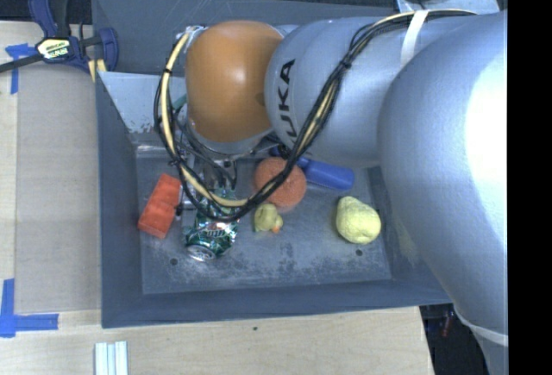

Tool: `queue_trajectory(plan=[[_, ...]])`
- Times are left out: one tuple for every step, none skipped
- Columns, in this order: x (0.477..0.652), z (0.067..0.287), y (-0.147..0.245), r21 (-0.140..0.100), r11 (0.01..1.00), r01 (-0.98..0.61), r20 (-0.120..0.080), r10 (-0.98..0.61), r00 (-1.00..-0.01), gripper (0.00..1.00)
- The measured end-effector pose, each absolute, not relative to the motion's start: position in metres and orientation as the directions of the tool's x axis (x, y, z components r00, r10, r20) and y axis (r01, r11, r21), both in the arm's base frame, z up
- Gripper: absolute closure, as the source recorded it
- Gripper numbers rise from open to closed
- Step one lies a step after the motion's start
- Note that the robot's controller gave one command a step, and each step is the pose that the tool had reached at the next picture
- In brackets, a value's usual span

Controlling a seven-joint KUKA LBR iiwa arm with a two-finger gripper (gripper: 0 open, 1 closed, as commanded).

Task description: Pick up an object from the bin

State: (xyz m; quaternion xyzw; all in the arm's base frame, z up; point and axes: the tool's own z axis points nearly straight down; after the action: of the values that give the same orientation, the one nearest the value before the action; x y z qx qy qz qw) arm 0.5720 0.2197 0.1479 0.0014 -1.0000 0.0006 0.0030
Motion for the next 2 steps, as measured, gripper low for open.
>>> queue_trajectory(plan=[[0.574, 0.153, 0.219, 0.001, 1.000, 0.000, -0.002, 0.000, -1.000, 0.00], [0.537, 0.129, 0.205, 0.001, 0.999, 0.037, -0.002, 0.037, -0.999, 0.00]])
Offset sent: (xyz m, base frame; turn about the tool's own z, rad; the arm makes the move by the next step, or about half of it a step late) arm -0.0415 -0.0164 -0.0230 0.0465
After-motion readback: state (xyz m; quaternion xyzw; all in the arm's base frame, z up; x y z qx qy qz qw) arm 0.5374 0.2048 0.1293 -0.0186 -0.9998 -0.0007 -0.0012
